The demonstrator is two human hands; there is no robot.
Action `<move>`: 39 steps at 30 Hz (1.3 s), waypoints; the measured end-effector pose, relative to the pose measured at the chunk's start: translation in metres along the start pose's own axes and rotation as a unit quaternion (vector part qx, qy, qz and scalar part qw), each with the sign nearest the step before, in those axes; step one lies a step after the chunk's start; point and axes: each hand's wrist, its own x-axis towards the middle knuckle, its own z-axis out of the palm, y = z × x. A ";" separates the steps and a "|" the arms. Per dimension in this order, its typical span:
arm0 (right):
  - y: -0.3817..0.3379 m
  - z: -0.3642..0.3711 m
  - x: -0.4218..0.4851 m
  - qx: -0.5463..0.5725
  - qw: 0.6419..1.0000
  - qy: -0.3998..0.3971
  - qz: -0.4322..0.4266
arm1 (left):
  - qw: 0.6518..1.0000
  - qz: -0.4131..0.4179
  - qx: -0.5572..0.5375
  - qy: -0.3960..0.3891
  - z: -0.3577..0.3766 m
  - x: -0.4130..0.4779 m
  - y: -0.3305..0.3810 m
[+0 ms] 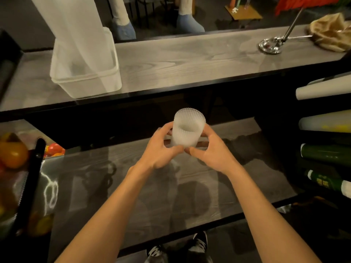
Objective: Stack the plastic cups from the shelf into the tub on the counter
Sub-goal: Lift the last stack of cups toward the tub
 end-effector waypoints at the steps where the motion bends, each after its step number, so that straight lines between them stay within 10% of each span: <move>1: -0.014 0.000 0.004 0.000 1.000 0.000 -0.009 | 1.000 0.015 0.001 0.012 -0.011 0.001 0.006; 23: -0.311 0.041 0.112 0.004 0.959 0.016 -0.282 | 0.946 0.169 -0.006 0.277 -0.264 -0.010 0.164; 39: -0.283 0.106 0.181 -0.036 0.975 -0.047 -0.213 | 0.960 0.111 0.015 0.258 -0.292 0.025 0.096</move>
